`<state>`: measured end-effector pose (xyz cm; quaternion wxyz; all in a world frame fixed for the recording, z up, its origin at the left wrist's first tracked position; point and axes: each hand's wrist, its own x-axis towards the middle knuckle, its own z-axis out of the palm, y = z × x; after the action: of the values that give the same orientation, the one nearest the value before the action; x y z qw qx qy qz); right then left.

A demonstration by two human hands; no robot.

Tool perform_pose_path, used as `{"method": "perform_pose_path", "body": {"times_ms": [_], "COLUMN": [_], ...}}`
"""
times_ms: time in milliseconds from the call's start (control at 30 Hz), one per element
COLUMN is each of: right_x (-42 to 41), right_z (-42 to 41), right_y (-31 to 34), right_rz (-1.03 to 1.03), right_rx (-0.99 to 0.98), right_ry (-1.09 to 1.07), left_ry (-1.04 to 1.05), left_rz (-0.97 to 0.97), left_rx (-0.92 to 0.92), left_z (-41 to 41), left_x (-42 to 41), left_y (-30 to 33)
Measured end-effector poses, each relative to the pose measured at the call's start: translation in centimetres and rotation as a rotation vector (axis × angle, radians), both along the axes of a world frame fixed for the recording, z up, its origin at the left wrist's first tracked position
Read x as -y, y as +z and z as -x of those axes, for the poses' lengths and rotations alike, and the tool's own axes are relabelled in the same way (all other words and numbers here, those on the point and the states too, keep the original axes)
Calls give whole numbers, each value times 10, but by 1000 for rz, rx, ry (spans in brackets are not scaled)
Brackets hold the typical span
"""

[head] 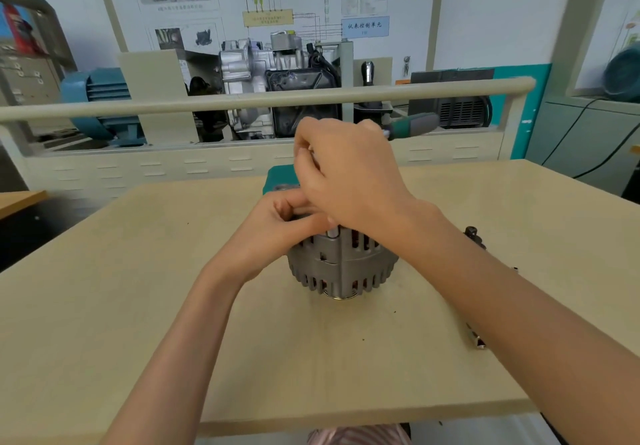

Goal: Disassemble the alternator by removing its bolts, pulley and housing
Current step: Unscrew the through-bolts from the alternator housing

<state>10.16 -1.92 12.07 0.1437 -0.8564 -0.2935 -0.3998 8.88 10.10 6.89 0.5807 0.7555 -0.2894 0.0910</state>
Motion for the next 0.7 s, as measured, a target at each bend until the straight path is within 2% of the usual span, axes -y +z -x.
{"method": "perform_pose_path", "body": {"times_ms": [100, 233, 400, 467, 533, 700], "right_x": [2, 2, 0, 1, 2, -5], "right_z": [-6, -12, -14, -13, -11, -1], "right_y": [-2, -4, -7, -8, -8, -14], "right_rz": [-189, -402, -490, -478, -397, -78], "right_rx": [-118, -324, -385, -356, -260, 120], "right_ry": [227, 500, 605, 547, 400, -247], "left_ry": [-89, -36, -12, 22, 76, 155], "left_rz": [-4, 16, 111, 125, 140, 126], "left_rx": [-15, 5, -1, 9, 23, 32], "left_z": [1, -3, -4, -4, -5, -6], "left_x": [-1, 2, 5, 7, 9, 10], "left_y": [0, -7, -12, -14, -17, -22]}}
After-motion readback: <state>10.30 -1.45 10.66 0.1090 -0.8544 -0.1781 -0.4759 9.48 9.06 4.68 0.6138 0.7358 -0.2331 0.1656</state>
